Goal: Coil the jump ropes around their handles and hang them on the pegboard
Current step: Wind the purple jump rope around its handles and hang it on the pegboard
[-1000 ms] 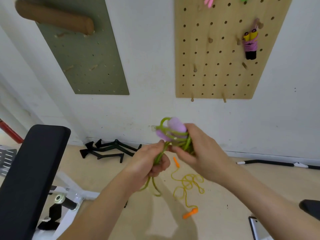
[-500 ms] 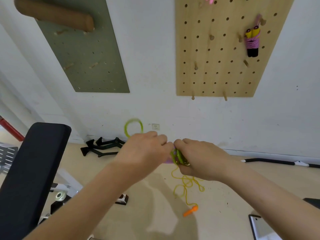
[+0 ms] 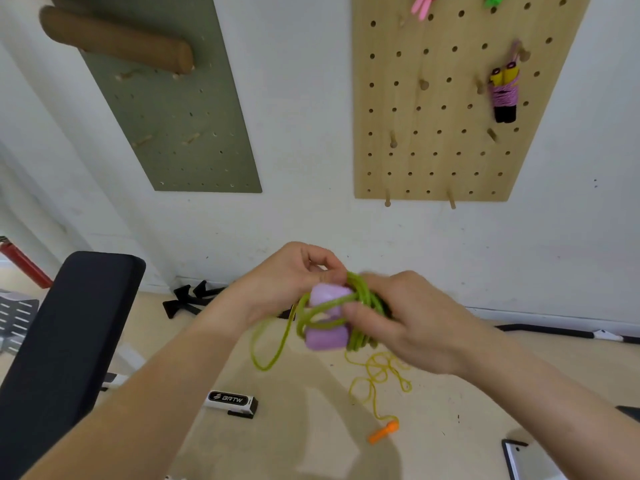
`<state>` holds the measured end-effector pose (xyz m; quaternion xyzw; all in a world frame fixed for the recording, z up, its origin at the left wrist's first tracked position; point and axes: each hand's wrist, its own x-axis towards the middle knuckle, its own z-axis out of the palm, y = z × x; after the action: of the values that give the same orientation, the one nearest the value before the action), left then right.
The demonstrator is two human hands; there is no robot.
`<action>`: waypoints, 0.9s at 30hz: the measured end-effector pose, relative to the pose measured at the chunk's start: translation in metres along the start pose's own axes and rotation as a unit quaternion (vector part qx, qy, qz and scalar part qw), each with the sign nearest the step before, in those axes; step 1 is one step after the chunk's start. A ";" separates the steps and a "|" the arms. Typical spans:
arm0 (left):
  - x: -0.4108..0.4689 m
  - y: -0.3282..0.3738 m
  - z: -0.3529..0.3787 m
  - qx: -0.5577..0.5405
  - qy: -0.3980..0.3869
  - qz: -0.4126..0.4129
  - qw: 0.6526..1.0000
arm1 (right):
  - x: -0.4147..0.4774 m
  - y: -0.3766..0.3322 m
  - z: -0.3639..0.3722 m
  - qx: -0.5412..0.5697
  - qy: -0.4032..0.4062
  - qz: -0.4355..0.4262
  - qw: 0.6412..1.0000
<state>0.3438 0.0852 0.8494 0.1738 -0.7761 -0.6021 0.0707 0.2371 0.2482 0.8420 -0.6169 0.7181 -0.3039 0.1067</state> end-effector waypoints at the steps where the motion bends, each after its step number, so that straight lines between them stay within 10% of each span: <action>1: 0.000 -0.008 0.003 -0.019 0.017 -0.004 1.000 | 0.002 0.001 -0.006 0.043 0.017 0.010 0.999; 7: -0.008 -0.050 0.041 -0.106 0.094 0.005 0.990 | 0.010 0.019 -0.001 0.276 0.067 0.116 0.952; 10: -0.017 -0.062 0.047 0.096 0.178 0.060 0.977 | 0.013 0.032 0.011 0.337 0.094 0.162 0.923; 15: -0.039 -0.065 0.046 0.483 0.255 0.141 0.825 | 0.016 0.049 0.024 0.328 0.106 0.199 0.917; 21: -0.045 -0.049 0.036 0.633 0.286 0.308 0.650 | 0.020 0.050 0.032 0.322 0.100 0.188 0.923; 24: -0.040 -0.041 0.035 0.631 0.242 0.323 0.662 | 0.019 0.047 0.033 0.256 0.103 0.165 0.947; 27: -0.032 -0.027 0.046 0.538 0.222 0.219 0.783 | 0.017 0.043 0.037 0.113 0.079 0.112 0.984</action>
<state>0.3633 0.1328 0.8145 0.1373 -0.9541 -0.0005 0.2660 0.2179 0.2232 0.7924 -0.4905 0.7502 -0.4166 0.1518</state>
